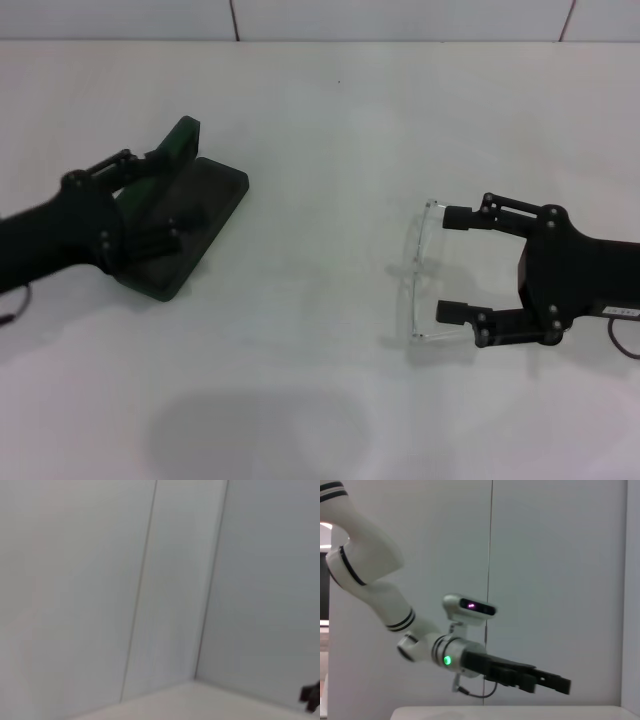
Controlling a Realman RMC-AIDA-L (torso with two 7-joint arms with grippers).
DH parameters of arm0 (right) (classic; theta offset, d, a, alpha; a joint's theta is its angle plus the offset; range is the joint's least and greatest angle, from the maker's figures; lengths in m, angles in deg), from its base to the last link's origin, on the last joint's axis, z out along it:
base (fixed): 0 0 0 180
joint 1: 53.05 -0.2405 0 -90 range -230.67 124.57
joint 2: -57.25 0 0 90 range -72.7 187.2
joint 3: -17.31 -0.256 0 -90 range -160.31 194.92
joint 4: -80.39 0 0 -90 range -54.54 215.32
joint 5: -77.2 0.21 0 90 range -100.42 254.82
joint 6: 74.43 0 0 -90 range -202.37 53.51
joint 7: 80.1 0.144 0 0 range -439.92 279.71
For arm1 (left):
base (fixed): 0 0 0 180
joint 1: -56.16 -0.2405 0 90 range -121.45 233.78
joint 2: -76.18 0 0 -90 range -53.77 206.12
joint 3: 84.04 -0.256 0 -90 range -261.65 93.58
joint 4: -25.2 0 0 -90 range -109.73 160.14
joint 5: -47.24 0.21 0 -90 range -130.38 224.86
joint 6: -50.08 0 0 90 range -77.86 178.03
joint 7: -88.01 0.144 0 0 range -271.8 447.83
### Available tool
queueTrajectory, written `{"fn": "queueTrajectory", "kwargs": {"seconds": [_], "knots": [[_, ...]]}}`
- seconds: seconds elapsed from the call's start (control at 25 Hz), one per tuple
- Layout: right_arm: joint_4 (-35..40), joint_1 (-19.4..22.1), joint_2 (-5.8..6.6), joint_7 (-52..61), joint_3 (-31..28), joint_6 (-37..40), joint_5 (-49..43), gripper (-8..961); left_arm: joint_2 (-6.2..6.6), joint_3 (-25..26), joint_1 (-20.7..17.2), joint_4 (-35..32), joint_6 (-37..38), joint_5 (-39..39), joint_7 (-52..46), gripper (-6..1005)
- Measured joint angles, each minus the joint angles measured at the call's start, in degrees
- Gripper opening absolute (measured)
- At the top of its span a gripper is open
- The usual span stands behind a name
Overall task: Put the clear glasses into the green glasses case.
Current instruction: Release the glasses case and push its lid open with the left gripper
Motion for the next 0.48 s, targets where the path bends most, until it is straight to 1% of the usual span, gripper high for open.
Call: {"fn": "queueTrajectory", "kwargs": {"seconds": [0.04, 0.08, 0.16, 0.24, 0.28, 0.32, 0.48], "knots": [[0.0, 0.2, -0.15, 0.0, 0.0, 0.0, 0.1, 876, -0.33, 0.0, 1.5, 3.5, -0.3, 1.1, -2.0, 895], [-0.1, 0.3, -0.29, 0.0, 0.1, 0.0, 0.3, 876, -0.63, -0.1, 2.4, 5.6, -0.5, 1.6, -3.1, 895], [-0.2, 0.5, -0.4, 0.3, 0.1, 0.1, 0.3, 876, -2.47, -0.1, 5.2, 14.1, -1.2, 3.2, -7.3, 895], [-0.8, 0.6, -0.47, 0.5, 0.1, 0.2, 0.4, 876, -3.53, -0.1, 7.0, 19.5, -1.9, 4.6, -9.9, 895], [-1.2, 0.6, -0.52, 0.5, 0.1, 0.2, 0.5, 875, -3.78, -0.1, 8.1, 22.1, -2.5, 5.7, -11.7, 895], [-1.6, 0.6, -0.55, 0.4, 0.0, 0.2, 0.6, 875, -3.78, -0.1, 8.7, 23.3, -2.9, 6.5, -13.0, 895], [-1.8, 1.0, -0.59, 0.0, 0.3, 0.1, 1.7, 875, -3.33, -0.1, 10.3, 24.3, -5.7, 7.8, -16.4, 894]]}}
